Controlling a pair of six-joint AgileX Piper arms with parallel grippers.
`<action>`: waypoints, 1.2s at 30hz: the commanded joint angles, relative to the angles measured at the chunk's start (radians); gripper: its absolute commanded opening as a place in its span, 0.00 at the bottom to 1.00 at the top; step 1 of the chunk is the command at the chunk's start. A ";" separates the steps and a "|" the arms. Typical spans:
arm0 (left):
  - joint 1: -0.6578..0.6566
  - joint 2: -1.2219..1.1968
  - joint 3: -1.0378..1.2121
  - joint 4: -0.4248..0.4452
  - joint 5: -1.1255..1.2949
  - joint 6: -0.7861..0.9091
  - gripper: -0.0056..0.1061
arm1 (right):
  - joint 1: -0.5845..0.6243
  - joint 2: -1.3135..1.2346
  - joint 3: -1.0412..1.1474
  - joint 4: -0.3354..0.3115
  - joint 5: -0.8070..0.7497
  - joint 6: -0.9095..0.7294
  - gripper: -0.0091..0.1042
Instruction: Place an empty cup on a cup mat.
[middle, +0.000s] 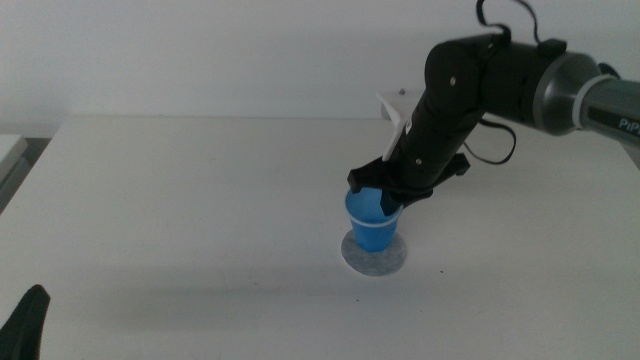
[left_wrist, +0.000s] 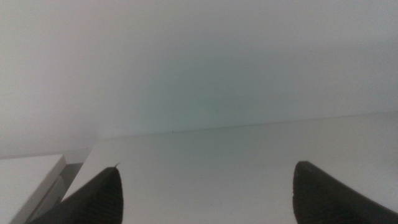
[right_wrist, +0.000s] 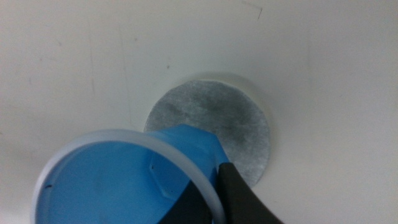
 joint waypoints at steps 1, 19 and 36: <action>-0.002 -0.004 0.000 0.000 -0.005 -0.003 0.89 | 0.007 -0.002 0.021 -0.009 -0.039 0.018 0.06; -0.002 -0.004 0.000 0.000 -0.005 -0.003 0.89 | 0.005 0.063 0.025 -0.031 -0.077 0.029 0.06; -0.002 -0.004 0.000 0.000 -0.005 -0.003 0.89 | -0.009 -0.114 -0.041 -0.076 -0.017 -0.088 0.78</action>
